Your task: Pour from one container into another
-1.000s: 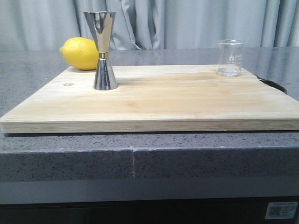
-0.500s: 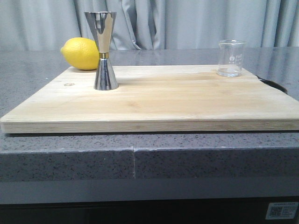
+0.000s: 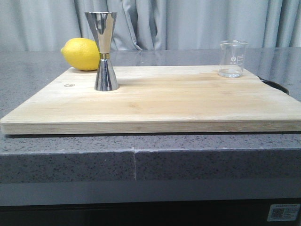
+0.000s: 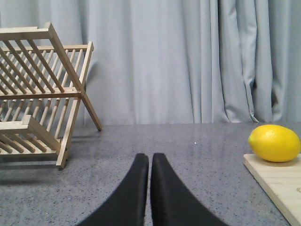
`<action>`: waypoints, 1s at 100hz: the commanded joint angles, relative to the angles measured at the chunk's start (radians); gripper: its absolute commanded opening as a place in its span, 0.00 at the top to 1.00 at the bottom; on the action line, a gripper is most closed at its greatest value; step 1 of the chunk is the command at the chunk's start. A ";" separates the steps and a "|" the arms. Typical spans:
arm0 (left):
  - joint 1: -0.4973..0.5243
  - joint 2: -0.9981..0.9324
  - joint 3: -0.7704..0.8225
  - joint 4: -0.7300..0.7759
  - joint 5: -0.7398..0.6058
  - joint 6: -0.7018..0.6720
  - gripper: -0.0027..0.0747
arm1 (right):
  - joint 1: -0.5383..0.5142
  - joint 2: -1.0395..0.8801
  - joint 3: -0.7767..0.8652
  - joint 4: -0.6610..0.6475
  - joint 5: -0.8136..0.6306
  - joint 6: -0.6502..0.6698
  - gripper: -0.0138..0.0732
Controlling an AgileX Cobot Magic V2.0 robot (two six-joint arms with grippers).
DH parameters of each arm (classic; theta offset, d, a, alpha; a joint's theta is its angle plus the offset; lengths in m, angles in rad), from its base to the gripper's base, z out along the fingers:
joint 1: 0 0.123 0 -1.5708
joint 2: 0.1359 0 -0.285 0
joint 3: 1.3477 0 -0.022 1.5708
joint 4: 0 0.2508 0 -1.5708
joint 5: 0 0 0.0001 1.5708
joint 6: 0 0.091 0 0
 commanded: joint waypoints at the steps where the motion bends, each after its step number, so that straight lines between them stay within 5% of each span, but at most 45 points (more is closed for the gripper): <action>1: -0.010 -0.020 0.028 0.003 -0.063 -0.012 0.99 | -0.003 0.008 -0.025 -0.010 -0.071 -0.006 0.92; 100: -0.010 -0.020 0.028 0.000 -0.022 -0.012 0.99 | -0.003 0.008 -0.025 -0.010 -0.071 -0.006 0.92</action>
